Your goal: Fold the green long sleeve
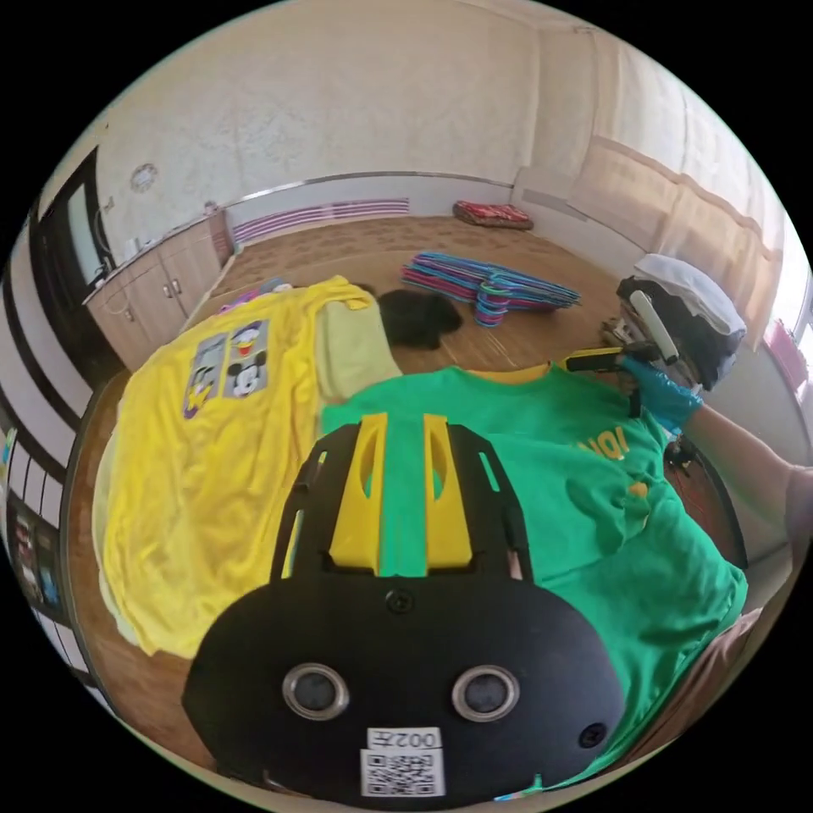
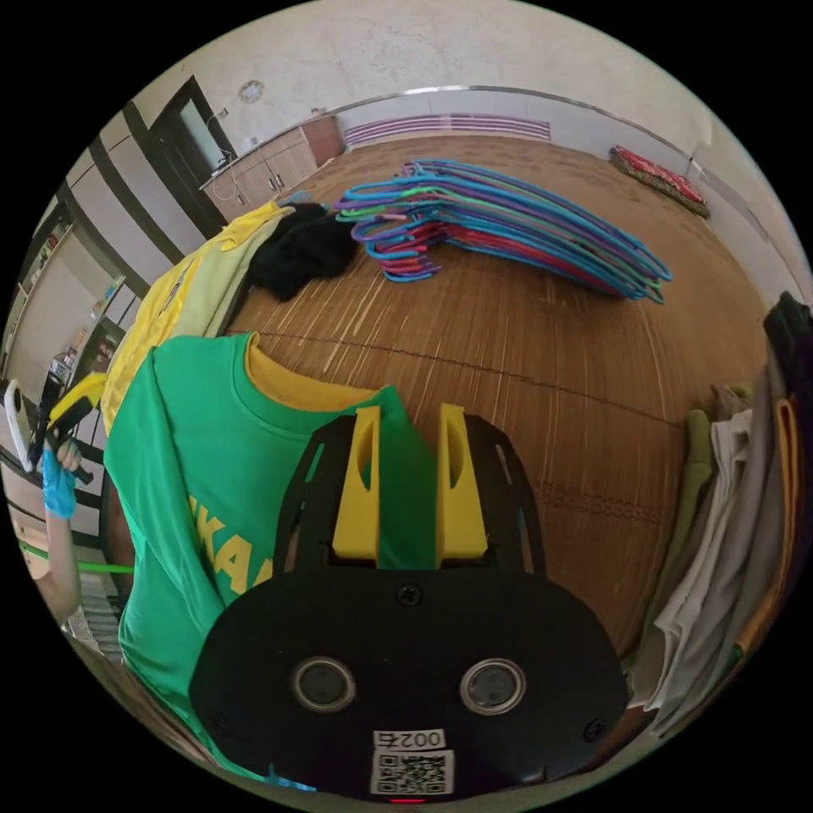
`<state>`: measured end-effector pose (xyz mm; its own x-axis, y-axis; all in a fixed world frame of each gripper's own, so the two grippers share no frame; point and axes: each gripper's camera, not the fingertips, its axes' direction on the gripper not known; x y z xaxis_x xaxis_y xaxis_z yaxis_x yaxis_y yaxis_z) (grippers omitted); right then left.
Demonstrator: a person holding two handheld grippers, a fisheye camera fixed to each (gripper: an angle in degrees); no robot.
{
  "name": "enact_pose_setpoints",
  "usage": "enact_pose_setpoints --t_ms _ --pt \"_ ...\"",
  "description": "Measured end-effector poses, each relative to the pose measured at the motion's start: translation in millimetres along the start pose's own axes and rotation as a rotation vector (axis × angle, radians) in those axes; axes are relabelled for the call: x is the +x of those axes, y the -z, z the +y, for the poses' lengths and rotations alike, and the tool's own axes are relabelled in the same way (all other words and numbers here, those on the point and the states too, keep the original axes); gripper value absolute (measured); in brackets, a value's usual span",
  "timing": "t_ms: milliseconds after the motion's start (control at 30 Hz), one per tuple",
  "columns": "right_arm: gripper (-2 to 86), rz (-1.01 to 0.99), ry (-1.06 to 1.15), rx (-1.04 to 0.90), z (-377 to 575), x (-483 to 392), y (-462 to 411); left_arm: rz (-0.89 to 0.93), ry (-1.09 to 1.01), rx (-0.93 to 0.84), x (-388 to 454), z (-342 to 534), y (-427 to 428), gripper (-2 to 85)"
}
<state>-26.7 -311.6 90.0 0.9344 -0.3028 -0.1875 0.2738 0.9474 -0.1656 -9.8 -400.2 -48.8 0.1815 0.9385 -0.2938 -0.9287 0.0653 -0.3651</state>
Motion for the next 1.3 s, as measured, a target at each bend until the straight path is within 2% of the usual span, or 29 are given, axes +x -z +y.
enact_pose_setpoints --t_ms 300,400,500,600,767,867,967,1100,1233,1300 --pt "9.3 -0.06 0.116 0.044 34.8 27.8 3.3 0.045 -0.118 -0.243 32.0 -135.5 -107.4 6.6" --pt "7.2 -0.13 0.131 0.032 42.5 38.5 3.3 0.039 -0.141 -0.309 39.5 -162.6 -129.6 6.7" --pt "5.6 -0.107 0.169 0.042 53.8 39.6 5.5 0.007 -0.193 -0.365 50.7 -179.2 -141.1 5.6" --pt "3.1 -0.05 0.189 0.06 66.5 38.4 9.3 0.004 -0.212 -0.353 59.8 -190.7 -137.8 4.6" --pt "0.5 0.2 0.298 0.198 90.1 24.6 35.5 -0.058 -0.229 -0.267 74.4 -207.7 -114.9 1.5" --pt "0.3 0.263 0.347 0.167 92.9 25.1 33.6 -0.114 -0.231 -0.203 84.1 -219.2 -98.2 1.0" --pt "0.6 0.244 0.351 0.062 96.3 35.2 16.4 -0.121 -0.235 -0.246 90.8 -228.8 -103.7 1.1" --pt "2.2 0.203 0.331 0.034 107.8 48.5 13.7 -0.115 -0.239 -0.318 95.5 -235.9 -115.4 2.3" --pt "6.3 0.115 0.315 -0.004 122.8 68.8 27.7 -0.103 -0.231 -0.318 99.2 -247.9 -103.3 2.7" --pt "7.3 0.115 0.304 0.014 134.2 76.1 43.3 -0.122 -0.214 -0.247 100.6 -254.9 -78.2 2.0"
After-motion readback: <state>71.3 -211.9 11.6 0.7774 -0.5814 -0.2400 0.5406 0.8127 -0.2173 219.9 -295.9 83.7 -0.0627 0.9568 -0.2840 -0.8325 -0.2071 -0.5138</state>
